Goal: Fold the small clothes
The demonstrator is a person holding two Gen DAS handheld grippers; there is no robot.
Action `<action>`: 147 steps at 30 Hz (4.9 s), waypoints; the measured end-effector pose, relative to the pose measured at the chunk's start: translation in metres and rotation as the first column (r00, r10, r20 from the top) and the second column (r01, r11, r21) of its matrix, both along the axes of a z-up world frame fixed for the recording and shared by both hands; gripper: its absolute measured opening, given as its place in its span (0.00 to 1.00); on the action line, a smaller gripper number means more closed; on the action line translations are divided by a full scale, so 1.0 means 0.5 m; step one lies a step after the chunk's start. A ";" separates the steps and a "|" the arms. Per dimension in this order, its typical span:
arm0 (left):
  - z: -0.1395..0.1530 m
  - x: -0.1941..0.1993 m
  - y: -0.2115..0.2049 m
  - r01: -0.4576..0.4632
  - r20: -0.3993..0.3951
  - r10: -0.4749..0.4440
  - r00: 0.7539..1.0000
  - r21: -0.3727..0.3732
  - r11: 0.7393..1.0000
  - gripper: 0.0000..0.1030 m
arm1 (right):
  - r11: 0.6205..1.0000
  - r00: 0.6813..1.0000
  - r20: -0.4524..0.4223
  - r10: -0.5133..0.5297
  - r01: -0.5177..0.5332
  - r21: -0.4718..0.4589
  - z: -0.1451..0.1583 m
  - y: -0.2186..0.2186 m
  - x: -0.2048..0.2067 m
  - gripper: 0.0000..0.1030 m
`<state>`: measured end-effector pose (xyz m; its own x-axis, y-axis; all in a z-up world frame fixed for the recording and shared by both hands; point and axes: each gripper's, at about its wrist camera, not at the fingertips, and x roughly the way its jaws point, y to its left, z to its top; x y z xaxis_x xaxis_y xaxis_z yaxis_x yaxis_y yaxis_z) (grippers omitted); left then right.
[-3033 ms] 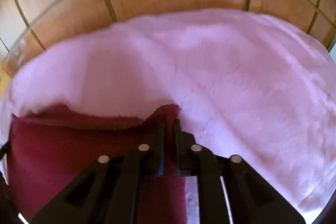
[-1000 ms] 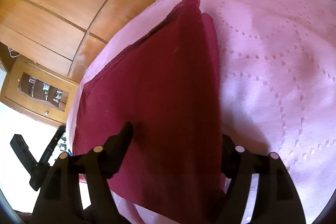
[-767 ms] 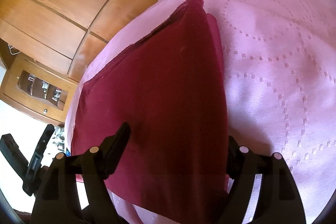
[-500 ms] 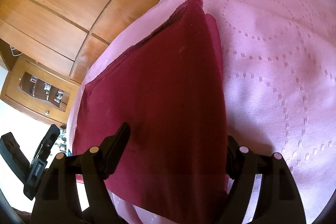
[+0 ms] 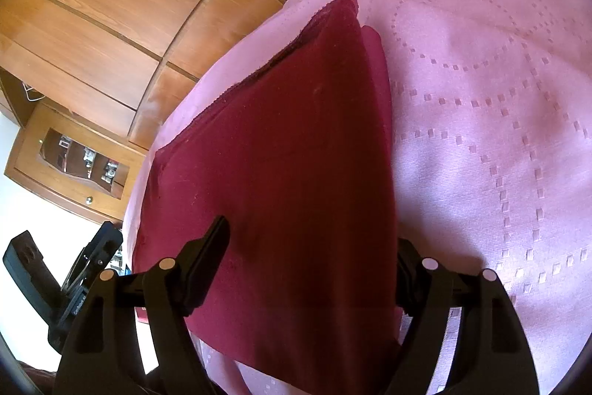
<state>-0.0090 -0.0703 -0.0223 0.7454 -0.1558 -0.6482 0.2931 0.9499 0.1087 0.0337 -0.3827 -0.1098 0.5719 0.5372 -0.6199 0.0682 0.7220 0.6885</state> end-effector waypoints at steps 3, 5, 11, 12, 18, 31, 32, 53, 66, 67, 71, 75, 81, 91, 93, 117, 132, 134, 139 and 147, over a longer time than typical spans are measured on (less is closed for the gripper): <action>-0.005 0.003 0.002 -0.004 -0.010 0.004 1.000 0.000 1.000 0.69 | 1.000 1.000 -0.011 -0.006 0.006 -0.018 0.001 0.000 -0.001 0.64; -0.018 0.010 0.006 -0.008 -0.033 0.008 0.999 0.012 1.000 0.69 | 1.000 0.999 -0.028 -0.015 0.014 -0.028 0.003 0.000 -0.005 0.52; -0.087 0.052 0.093 -0.096 -0.218 0.080 0.973 -0.068 0.993 0.66 | 1.000 1.000 -0.027 -0.015 0.014 -0.026 0.041 0.012 -0.014 0.29; -0.092 0.055 0.111 -0.106 -0.233 0.083 0.969 -0.091 0.990 0.61 | 0.999 1.000 -0.016 -0.014 0.014 -0.030 0.054 0.018 -0.013 0.28; -0.108 0.072 0.155 -0.101 -0.287 0.043 0.957 -0.192 0.976 0.56 | 0.996 0.994 0.093 0.057 -0.051 -0.069 0.166 0.094 0.005 0.26; -0.036 0.100 0.415 -0.286 -0.355 0.089 0.930 -0.552 0.784 0.55 | 0.886 0.887 0.162 0.432 -0.384 -0.258 0.269 0.486 0.105 0.24; -0.031 0.098 0.436 -0.298 -0.355 0.100 0.930 -0.563 0.771 0.55 | 0.866 0.877 0.135 0.462 -0.413 -0.283 0.249 0.523 0.111 0.24; 0.001 0.111 0.437 -0.220 -0.387 -0.153 0.909 -0.760 0.612 0.65 | 0.873 0.881 0.112 0.460 -0.424 -0.241 0.125 0.358 -0.054 0.61; 0.000 0.083 0.275 -0.074 -0.431 -0.097 0.897 -0.363 0.929 0.17 | 0.825 0.859 0.107 0.500 -0.435 -0.361 0.089 0.416 -0.063 0.63; -0.003 0.076 0.279 -0.069 -0.417 -0.087 0.905 -0.345 0.936 0.14 | 0.820 0.854 0.110 0.509 -0.441 -0.366 0.091 0.416 -0.066 0.63; -0.058 0.046 0.348 -0.155 -0.451 -0.013 0.893 -0.332 0.930 0.13 | 0.790 0.832 0.077 0.550 -0.488 -0.371 0.063 0.451 -0.074 0.63; -0.085 0.015 0.382 -0.190 -0.445 -0.022 0.895 -0.428 0.884 0.16 | 0.779 0.832 0.065 0.551 -0.485 -0.397 0.052 0.466 -0.069 0.72; -0.009 0.065 0.396 -0.177 -0.360 -0.019 0.933 -0.505 0.845 0.48 | 0.794 0.833 0.068 0.549 -0.494 -0.354 0.067 0.432 -0.057 0.76; -0.038 0.236 0.351 -0.216 -0.405 0.000 0.914 -0.488 0.846 0.60 | 0.929 0.932 0.105 0.347 -0.327 -0.172 0.104 0.294 0.042 0.85; -0.055 0.251 0.342 -0.212 -0.430 -0.029 0.902 -0.502 0.838 0.31 | 0.948 0.948 0.090 0.306 -0.294 -0.124 0.093 0.284 0.082 0.85; 0.048 0.134 0.328 -0.230 -0.126 0.204 0.971 -0.255 0.939 0.26 | 0.763 0.944 0.155 0.290 -0.131 -0.633 0.115 0.454 0.047 0.88; -0.016 0.093 0.312 -0.218 -0.159 0.186 0.970 -0.216 0.952 0.26 | 0.831 0.896 0.226 0.383 -0.226 -0.509 0.176 0.494 0.035 0.65; -0.041 0.107 0.322 -0.234 -0.193 0.194 0.962 -0.213 0.949 0.26 | 0.824 0.900 0.174 0.400 -0.270 -0.497 0.145 0.508 0.064 0.64; -0.071 0.113 0.335 -0.259 -0.214 0.212 0.953 -0.224 0.939 0.34 | 0.798 0.909 0.114 0.400 -0.284 -0.532 0.069 0.533 0.095 0.65; -0.034 0.083 0.324 -0.250 -0.126 0.232 0.965 -0.151 0.956 0.37 | 0.815 0.910 0.135 0.393 -0.277 -0.510 0.078 0.524 0.085 0.74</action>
